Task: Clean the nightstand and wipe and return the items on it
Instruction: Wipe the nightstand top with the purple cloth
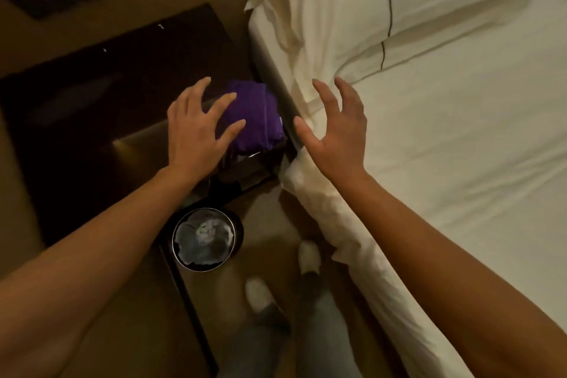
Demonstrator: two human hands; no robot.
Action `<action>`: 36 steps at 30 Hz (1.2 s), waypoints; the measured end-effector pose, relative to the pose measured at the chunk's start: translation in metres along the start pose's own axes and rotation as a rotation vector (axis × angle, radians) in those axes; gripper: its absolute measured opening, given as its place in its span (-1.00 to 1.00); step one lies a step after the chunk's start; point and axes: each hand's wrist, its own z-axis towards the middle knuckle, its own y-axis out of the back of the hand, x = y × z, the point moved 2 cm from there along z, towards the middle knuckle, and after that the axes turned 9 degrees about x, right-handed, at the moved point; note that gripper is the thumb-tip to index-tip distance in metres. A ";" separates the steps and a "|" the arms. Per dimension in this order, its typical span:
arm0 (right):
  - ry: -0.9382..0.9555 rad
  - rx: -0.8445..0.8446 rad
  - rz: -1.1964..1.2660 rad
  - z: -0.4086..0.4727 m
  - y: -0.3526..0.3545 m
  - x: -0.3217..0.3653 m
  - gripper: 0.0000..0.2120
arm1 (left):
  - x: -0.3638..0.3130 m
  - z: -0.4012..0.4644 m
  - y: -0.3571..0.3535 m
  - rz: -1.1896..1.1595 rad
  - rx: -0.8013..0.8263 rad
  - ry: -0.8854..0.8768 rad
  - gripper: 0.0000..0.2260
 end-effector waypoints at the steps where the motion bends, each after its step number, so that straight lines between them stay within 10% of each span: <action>1: 0.026 0.026 0.012 0.010 -0.011 0.009 -0.36 | 0.016 -0.002 -0.001 -0.002 0.009 0.039 -0.51; 15: 0.097 0.681 -0.288 0.117 -0.212 0.039 -0.06 | 0.160 0.001 -0.079 -0.039 0.173 0.477 -0.38; 23: 0.437 0.679 -0.256 0.169 -0.245 0.057 -0.35 | 0.184 0.008 -0.095 -0.096 0.186 0.605 -0.45; 36: 0.217 0.625 -0.230 0.231 -0.264 0.108 -0.33 | 0.238 -0.029 -0.077 0.018 0.276 0.663 -0.57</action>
